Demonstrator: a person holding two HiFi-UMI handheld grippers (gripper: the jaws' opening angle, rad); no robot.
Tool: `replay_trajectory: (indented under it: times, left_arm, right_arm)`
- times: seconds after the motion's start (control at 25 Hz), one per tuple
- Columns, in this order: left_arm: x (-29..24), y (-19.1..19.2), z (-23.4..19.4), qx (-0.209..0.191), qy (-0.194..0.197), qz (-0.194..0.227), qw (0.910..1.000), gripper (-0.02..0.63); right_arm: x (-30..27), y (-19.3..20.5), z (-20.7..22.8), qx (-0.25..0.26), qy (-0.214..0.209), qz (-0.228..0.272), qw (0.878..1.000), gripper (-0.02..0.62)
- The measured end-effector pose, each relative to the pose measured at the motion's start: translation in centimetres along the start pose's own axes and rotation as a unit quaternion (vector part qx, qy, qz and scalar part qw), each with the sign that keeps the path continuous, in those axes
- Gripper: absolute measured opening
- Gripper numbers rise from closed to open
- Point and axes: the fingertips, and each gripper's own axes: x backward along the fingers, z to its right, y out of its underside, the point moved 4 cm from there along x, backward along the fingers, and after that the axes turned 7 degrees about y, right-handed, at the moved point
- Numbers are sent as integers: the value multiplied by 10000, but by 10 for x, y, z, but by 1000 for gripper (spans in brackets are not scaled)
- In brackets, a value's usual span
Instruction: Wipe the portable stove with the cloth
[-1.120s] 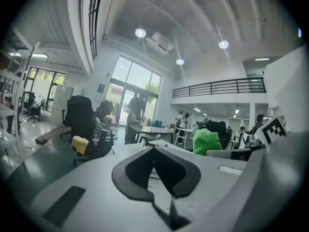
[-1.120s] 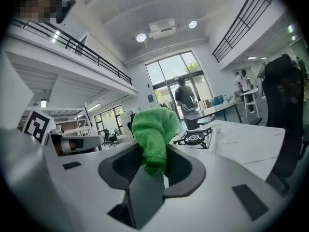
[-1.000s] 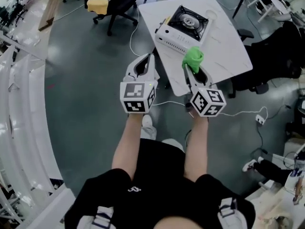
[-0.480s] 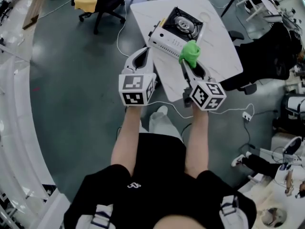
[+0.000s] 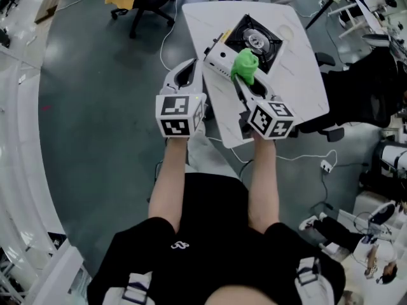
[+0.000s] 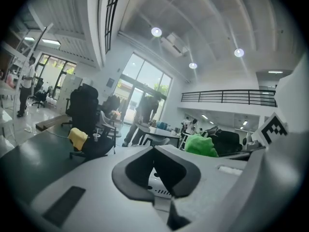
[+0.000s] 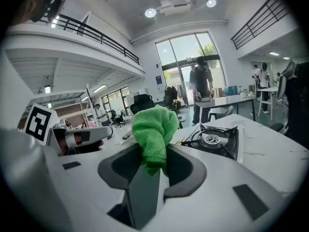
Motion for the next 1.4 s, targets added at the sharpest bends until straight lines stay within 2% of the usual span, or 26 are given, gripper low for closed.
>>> replay_trajectory:
  times: [0.24, 0.36, 0.48, 0.88, 1.04, 1.4]
  left_arm:
    - [-36, 19, -10, -5, -156, -427, 9990, -2]
    - [-51, 29, -18, 93, -321, -543, 9980, -2]
    - [-65, 37, -19, 6, -369, -640, 9973, -2]
    - [-72, 49, -55, 75, -803, -917, 9925, -2]
    - [-73, 49, -60, 104, -903, -916, 9916, -2]
    - [-81, 52, -55, 69, -774, -1003, 9919, -2]
  right_arm:
    - [-53, 10, 19, -299, -104, -502, 9982, 136]
    - [-79, 19, 22, -453, -235, -690, 9963, 135]
    - [-102, 31, 24, -579, -336, -875, 9939, 136]
    - [-157, 45, 10, -787, -601, -1291, 9867, 135]
    - [-167, 47, 14, -869, -476, -1386, 9854, 135]
    - [-163, 50, 28, -1017, -161, -1412, 9846, 129]
